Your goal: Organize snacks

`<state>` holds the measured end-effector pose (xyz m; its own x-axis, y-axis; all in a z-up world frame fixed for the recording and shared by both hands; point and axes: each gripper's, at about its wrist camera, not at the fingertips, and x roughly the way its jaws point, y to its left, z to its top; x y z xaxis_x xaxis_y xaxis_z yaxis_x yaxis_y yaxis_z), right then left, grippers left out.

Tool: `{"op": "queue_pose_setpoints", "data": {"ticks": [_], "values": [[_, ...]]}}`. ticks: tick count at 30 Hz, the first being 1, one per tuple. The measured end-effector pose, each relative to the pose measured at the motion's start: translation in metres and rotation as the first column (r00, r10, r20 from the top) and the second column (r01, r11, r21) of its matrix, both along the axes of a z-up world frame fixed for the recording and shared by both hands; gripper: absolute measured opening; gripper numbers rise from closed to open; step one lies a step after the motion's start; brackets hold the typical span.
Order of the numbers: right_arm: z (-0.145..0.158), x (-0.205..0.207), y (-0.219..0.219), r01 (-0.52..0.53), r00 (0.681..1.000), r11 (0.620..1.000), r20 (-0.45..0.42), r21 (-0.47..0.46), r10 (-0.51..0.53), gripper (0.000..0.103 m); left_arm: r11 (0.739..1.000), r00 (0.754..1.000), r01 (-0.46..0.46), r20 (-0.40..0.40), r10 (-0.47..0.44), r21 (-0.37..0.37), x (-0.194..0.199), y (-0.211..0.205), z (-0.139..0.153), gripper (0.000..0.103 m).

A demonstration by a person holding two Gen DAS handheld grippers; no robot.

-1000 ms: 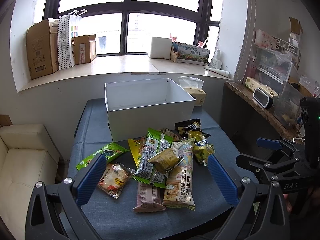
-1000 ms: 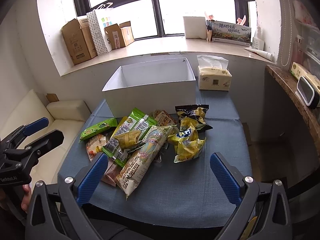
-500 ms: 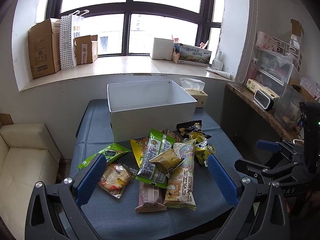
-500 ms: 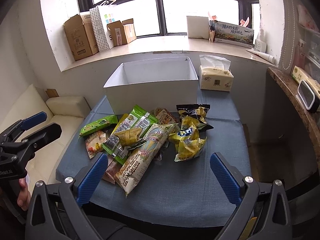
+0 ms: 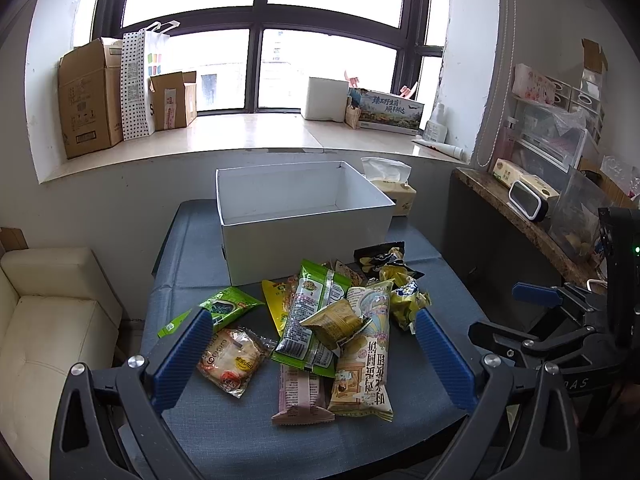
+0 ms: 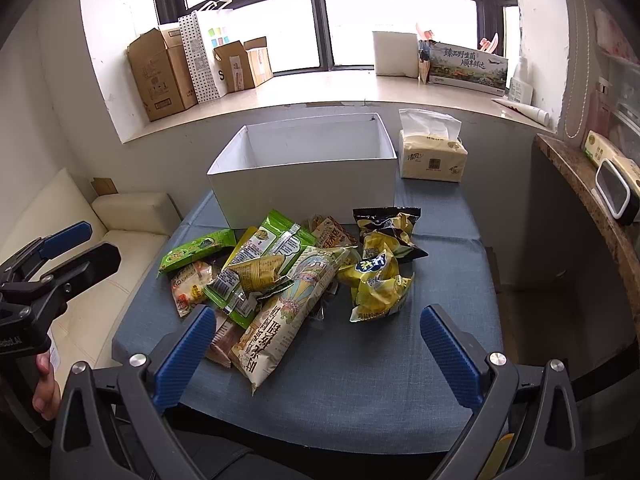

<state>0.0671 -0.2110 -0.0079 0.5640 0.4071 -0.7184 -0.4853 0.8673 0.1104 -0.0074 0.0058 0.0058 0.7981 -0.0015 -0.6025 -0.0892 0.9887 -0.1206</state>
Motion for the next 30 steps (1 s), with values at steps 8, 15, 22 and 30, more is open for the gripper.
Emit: {"op": "queue_pose_setpoints", "data": {"ticks": [8,15,22,30], "values": [[-0.002,0.001,0.000,0.001,1.000,1.000,-0.006,0.000,-0.001,0.103,1.000,1.000,0.000,-0.002,0.000,0.003,0.002,-0.001,0.000,0.103],[-0.005,0.001,0.002,-0.003,1.000,1.000,-0.015,-0.001,0.003,0.103,1.000,1.000,-0.004,-0.004,0.004,0.002,0.002,0.000,-0.001,0.103],[-0.008,0.001,0.004,-0.008,1.000,1.000,-0.027,0.001,0.008,0.103,1.000,1.000,-0.003,-0.004,0.003,0.002,0.002,0.000,-0.001,0.103],[-0.023,0.011,0.003,-0.006,0.995,0.999,-0.096,0.042,0.010,0.103,1.000,1.000,-0.013,0.005,0.012,0.012,0.000,0.002,-0.003,0.103]]}}
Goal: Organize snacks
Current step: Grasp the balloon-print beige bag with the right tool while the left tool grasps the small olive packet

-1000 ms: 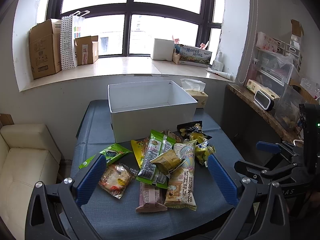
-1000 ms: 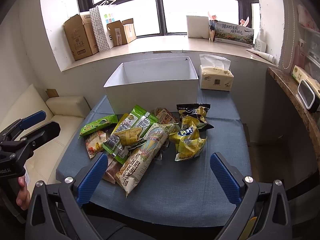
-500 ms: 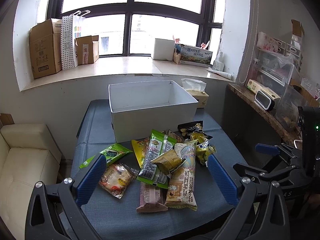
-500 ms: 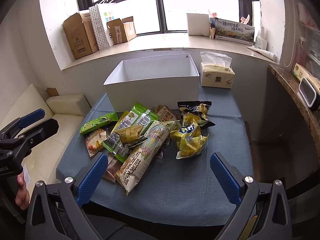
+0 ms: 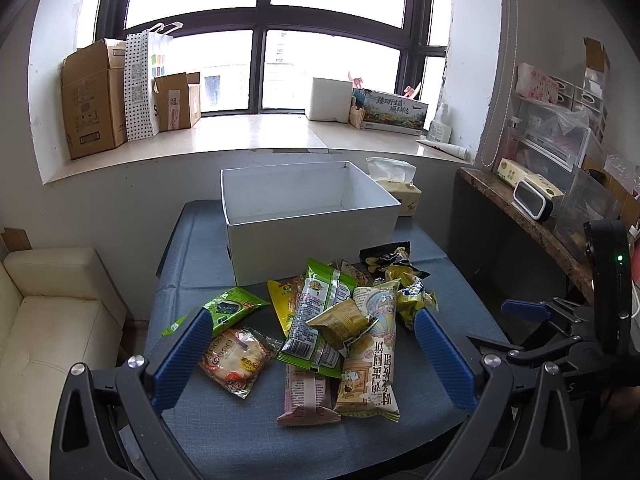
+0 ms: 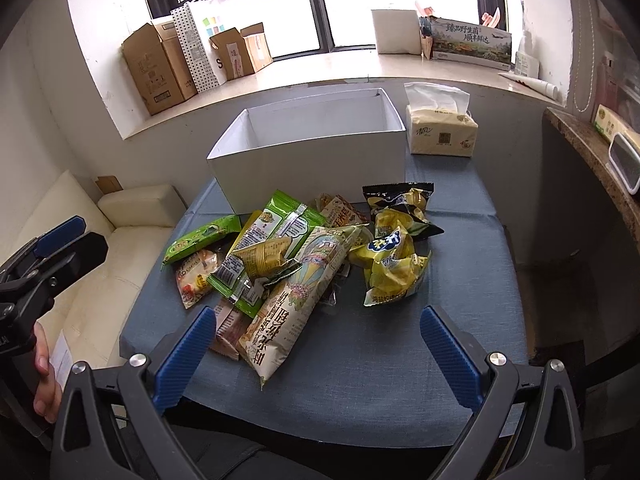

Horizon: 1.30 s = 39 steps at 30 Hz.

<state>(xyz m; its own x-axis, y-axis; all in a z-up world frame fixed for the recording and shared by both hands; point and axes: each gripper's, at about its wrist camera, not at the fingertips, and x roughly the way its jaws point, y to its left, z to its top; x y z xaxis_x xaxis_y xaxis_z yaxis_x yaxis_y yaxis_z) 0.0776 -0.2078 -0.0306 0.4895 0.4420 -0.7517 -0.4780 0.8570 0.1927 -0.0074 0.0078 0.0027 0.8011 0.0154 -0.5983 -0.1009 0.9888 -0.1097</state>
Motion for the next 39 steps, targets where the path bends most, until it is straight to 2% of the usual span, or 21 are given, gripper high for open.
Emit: {"op": "queue_pose_setpoints", "data": {"ticks": [6,14,15,16,17,20,21,23,24,27,30,33,39], "values": [[-0.034,0.024,0.015,-0.048,0.993,0.998,-0.107,0.030,0.051,0.103,0.998,0.998,-0.055,0.028,0.055,0.010,-0.002,0.009,-0.002,0.103],[-0.094,0.062,0.048,-0.098,0.963,0.995,-0.252,0.017,0.099,0.103,0.996,0.999,-0.055,-0.004,0.054,-0.064,0.000,0.030,-0.016,0.103],[-0.102,0.065,0.051,-0.090,0.957,0.996,-0.276,0.021,0.093,0.097,0.996,0.998,-0.059,-0.008,0.059,-0.061,0.000,0.031,-0.018,0.103],[-0.109,0.067,0.053,-0.088,0.949,0.996,-0.301,0.029,0.093,0.086,0.996,0.997,-0.073,-0.010,0.073,-0.053,0.001,0.031,-0.020,0.103],[-0.115,0.068,0.057,-0.101,0.941,0.994,-0.322,0.034,0.106,0.081,0.995,0.996,-0.085,-0.007,0.085,-0.046,0.002,0.032,-0.022,0.103],[-0.128,0.068,0.063,-0.111,0.929,0.993,-0.350,0.051,0.122,0.078,0.994,0.995,-0.104,0.001,0.104,-0.022,0.003,0.031,-0.025,0.103],[-0.129,0.068,0.064,-0.112,0.929,0.992,-0.349,0.056,0.124,0.076,0.995,0.995,-0.098,0.004,0.099,-0.014,0.004,0.029,-0.025,0.103],[-0.131,0.069,0.062,-0.111,0.923,0.990,-0.359,0.093,0.137,0.052,0.996,0.996,-0.089,0.008,0.089,0.008,0.005,0.025,-0.025,0.103],[-0.131,0.069,0.061,-0.117,0.917,0.984,-0.367,0.133,0.159,0.047,0.997,0.997,-0.072,0.006,0.071,0.017,0.006,0.021,-0.026,0.103],[-0.125,0.068,0.058,-0.103,0.930,0.989,-0.342,0.108,0.134,0.042,0.998,0.999,-0.033,-0.007,0.034,0.050,0.009,0.011,-0.029,0.103],[-0.116,0.066,0.049,-0.083,0.940,0.991,-0.322,0.101,0.111,0.036,0.999,1.000,0.017,-0.026,-0.016,0.049,0.014,0.004,-0.034,0.103],[-0.103,0.068,0.034,-0.071,0.952,0.993,-0.291,0.098,0.097,0.035,0.997,0.996,0.068,-0.060,-0.065,0.049,0.024,-0.002,-0.045,0.103],[-0.081,0.070,-0.006,-0.002,0.968,0.987,-0.247,0.162,0.043,0.034,0.985,0.977,0.156,-0.157,-0.144,0.068,0.044,-0.026,-0.075,0.103]]}}
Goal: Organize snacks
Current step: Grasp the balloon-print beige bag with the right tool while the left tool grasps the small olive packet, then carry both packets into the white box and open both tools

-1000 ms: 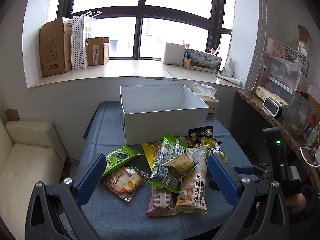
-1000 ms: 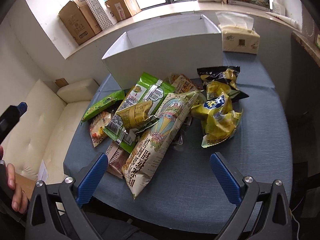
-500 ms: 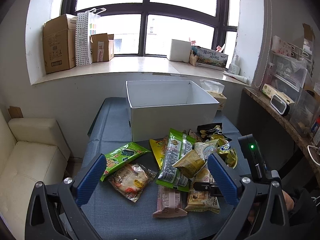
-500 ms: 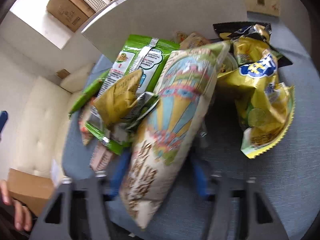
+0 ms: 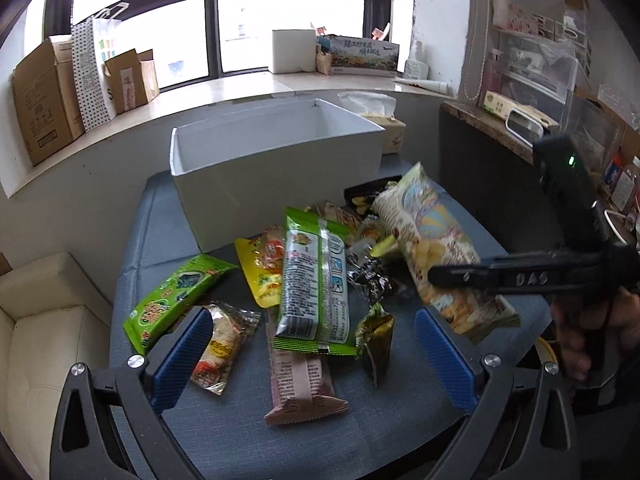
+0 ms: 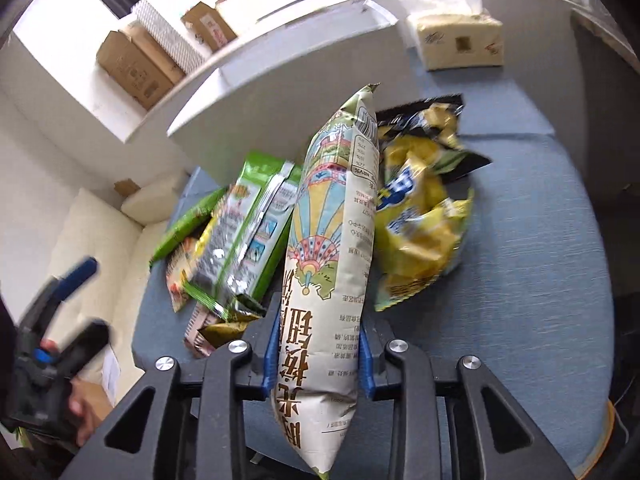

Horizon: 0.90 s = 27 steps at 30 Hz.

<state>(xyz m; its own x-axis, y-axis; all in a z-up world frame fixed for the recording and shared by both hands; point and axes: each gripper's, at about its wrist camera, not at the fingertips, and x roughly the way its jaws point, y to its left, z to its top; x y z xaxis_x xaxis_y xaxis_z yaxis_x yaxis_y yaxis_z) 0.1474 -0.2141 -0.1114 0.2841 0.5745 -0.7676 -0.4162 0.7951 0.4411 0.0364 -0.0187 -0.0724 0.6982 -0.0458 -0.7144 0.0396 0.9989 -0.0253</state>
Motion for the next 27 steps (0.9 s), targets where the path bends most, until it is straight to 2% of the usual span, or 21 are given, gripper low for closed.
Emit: {"op": "queue_pose_setpoints", "data": {"ticks": [7,12,13,15,17,18,19,23,27], "values": [[0.043,-0.014,-0.057,0.120,0.988,0.989,0.084,0.092,-0.127,0.034,0.990,0.987,0.134,-0.094,-0.130,0.036,0.016,-0.044,-0.031,0.103],[0.058,-0.028,-0.081,0.143,0.980,0.983,0.121,0.113,-0.156,0.034,0.990,0.975,0.141,-0.177,-0.134,0.024,0.032,-0.051,-0.054,0.103],[0.058,-0.029,-0.082,0.143,0.980,0.983,0.121,0.119,-0.157,0.034,0.990,0.973,0.142,-0.188,-0.137,0.014,0.035,-0.050,-0.056,0.100],[0.058,-0.029,-0.083,0.138,0.982,0.983,0.117,0.117,-0.152,0.034,0.986,0.968,0.166,-0.192,-0.163,-0.001,0.038,-0.050,-0.061,0.081],[0.056,-0.029,-0.080,0.133,0.983,0.985,0.113,0.115,-0.146,0.034,0.985,0.958,0.170,-0.238,-0.163,0.010,0.047,-0.050,-0.072,0.046],[0.055,-0.030,-0.078,0.128,0.984,0.985,0.111,0.115,-0.141,0.034,0.987,0.954,0.162,-0.258,-0.153,0.015,0.051,-0.049,-0.077,0.038],[0.054,-0.030,-0.076,0.125,0.984,0.986,0.111,0.113,-0.137,0.034,0.987,0.952,0.163,-0.262,-0.157,0.000,0.053,-0.049,-0.080,0.034],[0.050,-0.031,-0.070,0.112,0.987,0.988,0.108,0.103,-0.123,0.034,0.985,0.958,0.171,-0.226,-0.175,-0.037,0.046,-0.045,-0.071,0.032],[0.051,-0.032,-0.067,0.104,0.986,0.989,0.116,0.104,-0.116,0.034,0.982,0.972,0.165,-0.152,-0.177,-0.088,0.031,-0.032,-0.044,0.032]]}}
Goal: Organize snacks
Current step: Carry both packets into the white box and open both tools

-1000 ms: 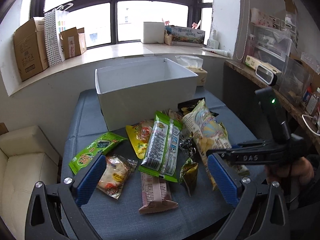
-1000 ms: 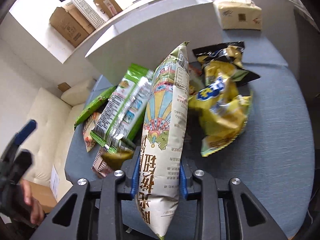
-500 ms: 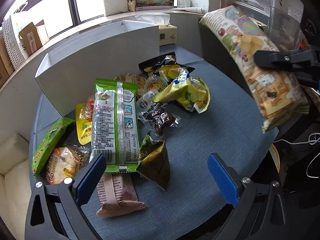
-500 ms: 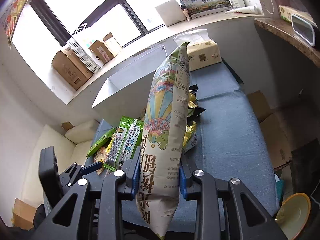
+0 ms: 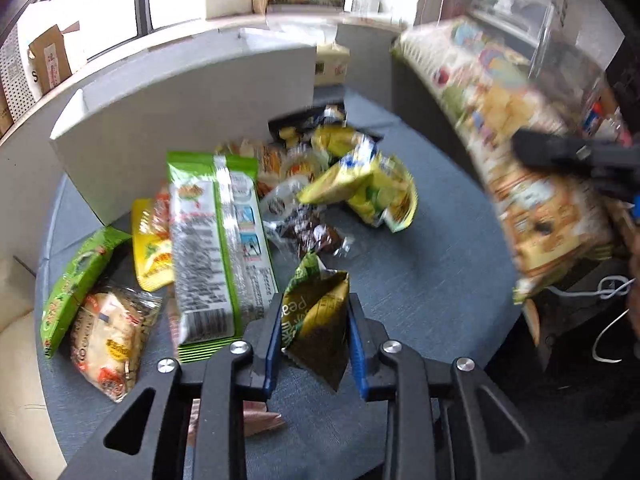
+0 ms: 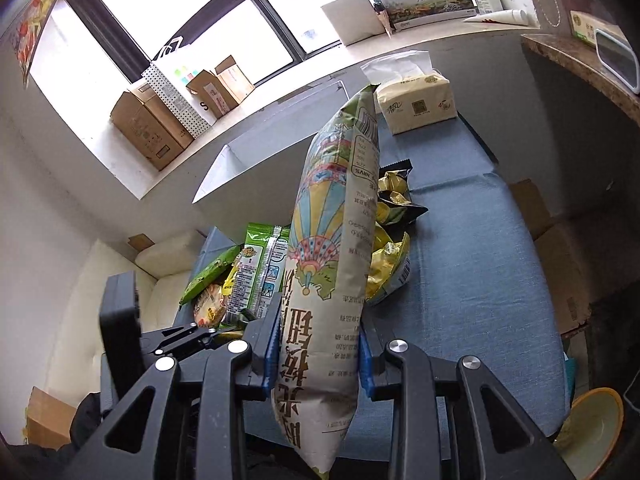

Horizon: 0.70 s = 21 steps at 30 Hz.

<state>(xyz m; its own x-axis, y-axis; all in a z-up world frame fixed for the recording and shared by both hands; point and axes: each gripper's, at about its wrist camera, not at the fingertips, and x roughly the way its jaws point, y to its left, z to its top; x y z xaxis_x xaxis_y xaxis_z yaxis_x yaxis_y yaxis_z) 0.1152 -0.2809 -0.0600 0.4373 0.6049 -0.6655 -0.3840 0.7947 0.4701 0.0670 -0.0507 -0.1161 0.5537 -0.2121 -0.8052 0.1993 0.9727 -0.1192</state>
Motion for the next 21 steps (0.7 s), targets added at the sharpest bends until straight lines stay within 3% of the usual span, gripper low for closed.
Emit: {"op": "queue_pose_setpoints", "data": {"ticks": [6,14,18,21], "values": [[0.016,0.005,0.015,-0.031,0.998,1.000,0.055,-0.005,0.031,0.034,0.987,0.985,-0.101,0.124,0.116,-0.124,-0.008,0.051,0.069,0.032],[0.065,0.058,0.073,-0.103,0.975,0.992,0.191,-0.074,0.115,0.034,0.980,0.944,-0.189,0.262,0.198,-0.058,0.056,0.089,0.143,0.032],[0.076,0.120,0.105,-0.111,0.972,0.988,0.196,-0.102,0.130,0.034,0.966,0.934,-0.254,0.245,0.260,-0.057,0.111,0.117,0.149,0.032],[0.075,0.171,0.135,-0.133,0.969,0.980,0.187,-0.151,0.160,0.034,0.953,0.931,-0.301,0.209,0.299,-0.021,0.154,0.131,0.135,0.033]]}}
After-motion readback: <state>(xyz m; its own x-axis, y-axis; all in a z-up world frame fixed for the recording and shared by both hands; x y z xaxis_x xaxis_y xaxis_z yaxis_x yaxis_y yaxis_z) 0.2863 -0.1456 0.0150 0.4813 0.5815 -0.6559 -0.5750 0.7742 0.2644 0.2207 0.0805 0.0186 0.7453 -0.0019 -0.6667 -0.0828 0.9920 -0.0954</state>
